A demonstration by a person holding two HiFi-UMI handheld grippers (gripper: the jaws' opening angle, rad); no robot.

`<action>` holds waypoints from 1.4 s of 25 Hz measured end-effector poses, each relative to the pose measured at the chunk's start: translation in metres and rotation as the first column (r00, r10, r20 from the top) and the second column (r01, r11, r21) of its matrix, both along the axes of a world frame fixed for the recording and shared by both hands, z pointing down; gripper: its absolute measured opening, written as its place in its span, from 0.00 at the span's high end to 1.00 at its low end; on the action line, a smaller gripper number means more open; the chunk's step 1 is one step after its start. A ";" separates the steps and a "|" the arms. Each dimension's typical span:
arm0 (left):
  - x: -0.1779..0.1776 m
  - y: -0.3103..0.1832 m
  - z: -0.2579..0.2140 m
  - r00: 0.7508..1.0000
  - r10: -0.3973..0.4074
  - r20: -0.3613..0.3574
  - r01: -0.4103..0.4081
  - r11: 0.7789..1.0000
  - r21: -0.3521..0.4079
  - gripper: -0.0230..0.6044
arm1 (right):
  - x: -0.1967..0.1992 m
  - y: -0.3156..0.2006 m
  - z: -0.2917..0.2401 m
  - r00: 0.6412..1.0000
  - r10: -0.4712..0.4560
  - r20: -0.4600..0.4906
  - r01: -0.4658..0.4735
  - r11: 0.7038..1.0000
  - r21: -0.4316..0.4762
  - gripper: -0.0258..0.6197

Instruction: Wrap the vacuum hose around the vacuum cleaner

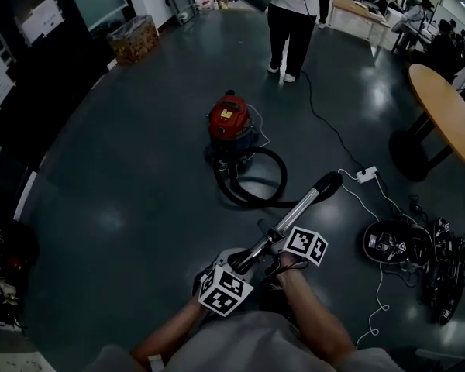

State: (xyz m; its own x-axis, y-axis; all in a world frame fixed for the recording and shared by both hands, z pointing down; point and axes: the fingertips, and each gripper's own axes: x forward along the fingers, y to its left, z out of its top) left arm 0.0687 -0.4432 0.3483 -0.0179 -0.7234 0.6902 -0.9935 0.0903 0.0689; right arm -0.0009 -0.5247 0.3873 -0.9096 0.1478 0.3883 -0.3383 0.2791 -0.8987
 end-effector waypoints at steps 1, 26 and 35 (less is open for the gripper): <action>0.002 0.004 -0.001 1.000 0.024 0.012 -0.025 1.000 0.004 0.76 | 0.000 0.002 -0.001 1.000 0.006 0.002 -0.006 1.000 0.011 0.72; -0.030 0.103 -0.037 0.987 0.100 -0.124 -0.109 0.992 -0.070 0.75 | -0.056 -0.042 -0.019 0.992 0.057 0.109 -0.087 0.953 0.291 0.72; -0.015 0.080 -0.039 0.971 0.235 -0.049 -0.239 0.963 -0.121 0.76 | -0.054 -0.067 -0.024 0.995 -0.077 0.065 0.040 0.891 0.452 0.72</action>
